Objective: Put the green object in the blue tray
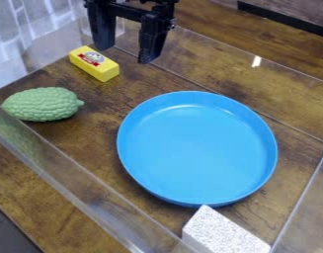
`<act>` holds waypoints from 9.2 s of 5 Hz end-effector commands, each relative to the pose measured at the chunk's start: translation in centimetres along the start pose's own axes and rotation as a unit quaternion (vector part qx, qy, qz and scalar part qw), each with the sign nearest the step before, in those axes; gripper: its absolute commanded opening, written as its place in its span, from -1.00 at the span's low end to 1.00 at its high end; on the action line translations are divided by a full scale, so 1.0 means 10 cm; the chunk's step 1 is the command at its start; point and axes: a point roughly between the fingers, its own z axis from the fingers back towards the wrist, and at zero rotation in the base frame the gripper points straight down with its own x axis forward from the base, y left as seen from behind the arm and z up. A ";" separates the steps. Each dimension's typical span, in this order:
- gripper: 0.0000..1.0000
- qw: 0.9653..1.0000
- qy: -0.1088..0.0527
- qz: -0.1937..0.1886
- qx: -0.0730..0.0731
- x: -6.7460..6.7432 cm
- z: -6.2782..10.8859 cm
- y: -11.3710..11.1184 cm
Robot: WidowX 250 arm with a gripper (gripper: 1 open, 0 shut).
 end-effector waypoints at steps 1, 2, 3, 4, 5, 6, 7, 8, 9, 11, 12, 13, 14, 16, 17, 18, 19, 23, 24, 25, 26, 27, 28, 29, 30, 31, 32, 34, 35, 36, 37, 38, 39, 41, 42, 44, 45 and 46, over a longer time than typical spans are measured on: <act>1.00 1.000 0.007 -0.004 -0.002 0.05 0.01 0.07; 1.00 0.999 0.015 -0.034 -0.002 -0.04 -0.12 0.17; 1.00 0.996 0.018 -0.085 -0.001 -0.14 -0.21 0.24; 1.00 0.991 0.009 -0.135 -0.001 -0.28 -0.26 0.31; 1.00 0.991 0.001 -0.137 0.010 -0.31 -0.31 0.50; 1.00 0.992 -0.001 -0.127 0.014 -0.29 -0.38 0.54; 1.00 0.991 0.000 -0.134 0.017 -0.28 -0.49 0.57; 1.00 0.990 0.001 -0.141 0.019 -0.27 -0.59 0.60; 1.00 0.988 0.001 -0.154 0.026 -0.24 -0.52 0.67; 1.00 0.984 -0.005 -0.177 0.030 -0.25 -0.49 0.76; 1.00 0.983 -0.008 -0.181 0.028 -0.35 -0.51 0.84; 1.00 0.983 -0.011 -0.180 0.029 -0.33 -0.52 0.99; 1.00 0.985 -0.009 -0.171 0.030 -0.28 -0.63 1.09; 1.00 0.989 -0.009 -0.148 0.025 -0.30 -0.93 1.21; 1.00 0.991 -0.013 -0.133 0.024 -0.31 -1.06 1.24; 1.00 0.994 -0.015 -0.103 0.024 -0.33 -1.00 1.35; 1.00 0.997 -0.017 -0.072 0.017 -0.27 -0.94 1.45; -1.00 0.999 -0.038 0.009 0.014 -0.21 -0.86 1.72; -1.00 0.998 -0.041 0.039 0.013 -0.18 -0.81 1.73; -1.00 0.998 -0.047 0.026 0.014 -0.15 -0.70 1.76; -1.00 0.998 -0.052 0.035 0.014 -0.12 -0.60 1.73; -1.00 0.998 -0.055 0.040 0.012 -0.12 -0.59 1.74; -1.00 0.996 -0.058 0.072 0.009 -0.15 -0.59 1.74; -1.00 0.993 -0.061 0.105 0.006 -0.18 -0.60 1.74; -1.00 0.994 -0.064 0.086 0.003 -0.19 -0.57 1.73; -1.00 0.995 -0.067 0.068 0.000 -0.21 -0.54 1.72; -1.00 0.996 -0.073 0.047 -0.003 -0.18 -0.56 1.74; -1.00 0.996 -0.085 -0.003 -0.006 -0.11 -0.52 1.73; -1.00 0.996 -0.090 -0.029 -0.008 -0.08 -0.45 1.68; -1.00 0.995 -0.095 -0.032 -0.008 -0.05 -0.49 1.79; -1.00 0.994 -0.105 -0.033 -0.007 0.02 -0.47 1.90; -1.00 0.994 -0.107 -0.027 -0.007 0.10 -0.47 1.88; -1.00 0.992 -0.110 -0.059 -0.009 0.11 -0.49 1.93; -1.00 0.992 -0.117 -0.055 -0.006 0.22 -0.49 2.05; 1.00 0.990 -0.123 -0.071 -0.007 0.23 -0.44 2.04; 1.00 0.985 -0.129 -0.112 -0.017 0.25 -0.52 1.99; 1.00 0.981 -0.127 -0.142 -0.025 0.31 -0.57 1.92; 1.00 0.965 -0.127 -0.228 -0.034 0.32 -0.70 1.75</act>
